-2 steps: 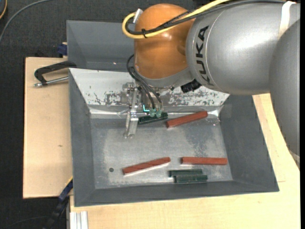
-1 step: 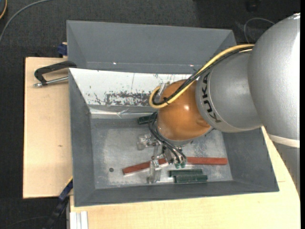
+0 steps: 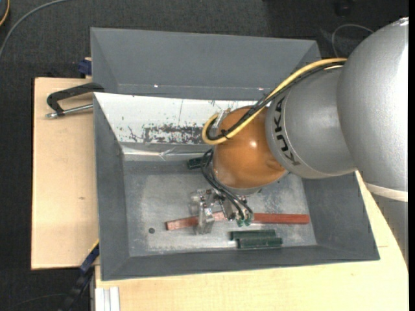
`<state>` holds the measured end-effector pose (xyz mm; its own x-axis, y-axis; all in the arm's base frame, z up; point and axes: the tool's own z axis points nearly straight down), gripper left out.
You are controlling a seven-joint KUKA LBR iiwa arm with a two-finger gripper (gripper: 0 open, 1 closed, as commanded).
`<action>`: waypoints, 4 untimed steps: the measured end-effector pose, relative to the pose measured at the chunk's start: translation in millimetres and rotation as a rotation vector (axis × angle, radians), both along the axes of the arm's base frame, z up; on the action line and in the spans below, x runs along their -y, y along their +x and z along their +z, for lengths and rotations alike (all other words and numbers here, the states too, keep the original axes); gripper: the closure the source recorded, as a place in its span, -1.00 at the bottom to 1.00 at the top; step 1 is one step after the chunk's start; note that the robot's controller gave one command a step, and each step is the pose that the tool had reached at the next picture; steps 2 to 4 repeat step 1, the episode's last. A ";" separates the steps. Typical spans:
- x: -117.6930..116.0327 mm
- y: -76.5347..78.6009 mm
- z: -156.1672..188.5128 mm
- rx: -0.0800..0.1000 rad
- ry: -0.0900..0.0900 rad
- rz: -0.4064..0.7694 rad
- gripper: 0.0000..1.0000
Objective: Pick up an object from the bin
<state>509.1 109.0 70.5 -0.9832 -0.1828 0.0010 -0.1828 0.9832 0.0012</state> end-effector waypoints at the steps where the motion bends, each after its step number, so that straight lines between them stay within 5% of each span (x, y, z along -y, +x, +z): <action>1: -10.0 -2.2 138.3 0.016 0.003 0.022 1.00; 4: -10.0 -2.2 138.3 0.016 0.003 0.022 1.00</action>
Offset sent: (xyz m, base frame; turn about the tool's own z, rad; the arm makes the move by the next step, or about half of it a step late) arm -0.0049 0.0087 0.1326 -0.0222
